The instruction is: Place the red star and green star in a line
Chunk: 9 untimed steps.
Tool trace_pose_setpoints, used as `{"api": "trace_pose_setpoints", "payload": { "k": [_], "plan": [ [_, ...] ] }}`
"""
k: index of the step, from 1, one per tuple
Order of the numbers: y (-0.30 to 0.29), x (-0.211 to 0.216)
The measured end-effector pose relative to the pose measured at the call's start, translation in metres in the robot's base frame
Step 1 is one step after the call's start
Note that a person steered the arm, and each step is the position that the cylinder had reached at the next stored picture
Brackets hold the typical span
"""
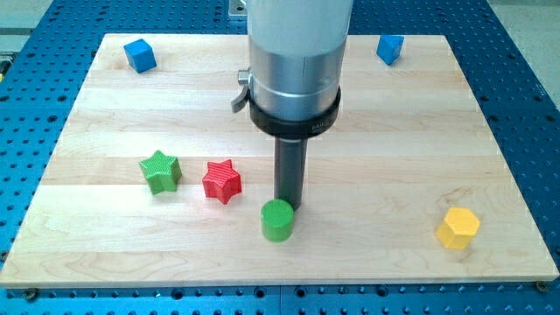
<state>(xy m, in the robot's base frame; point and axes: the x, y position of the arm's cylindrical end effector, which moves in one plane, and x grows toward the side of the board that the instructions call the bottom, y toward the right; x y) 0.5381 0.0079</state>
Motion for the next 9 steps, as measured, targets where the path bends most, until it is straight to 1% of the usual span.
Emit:
{"api": "trace_pose_setpoints", "payload": {
  "k": [3, 7, 8, 9],
  "plan": [
    [-0.009, 0.002],
    [-0.103, 0.002],
    [-0.101, -0.024],
    [-0.086, -0.038]
  ]
}}
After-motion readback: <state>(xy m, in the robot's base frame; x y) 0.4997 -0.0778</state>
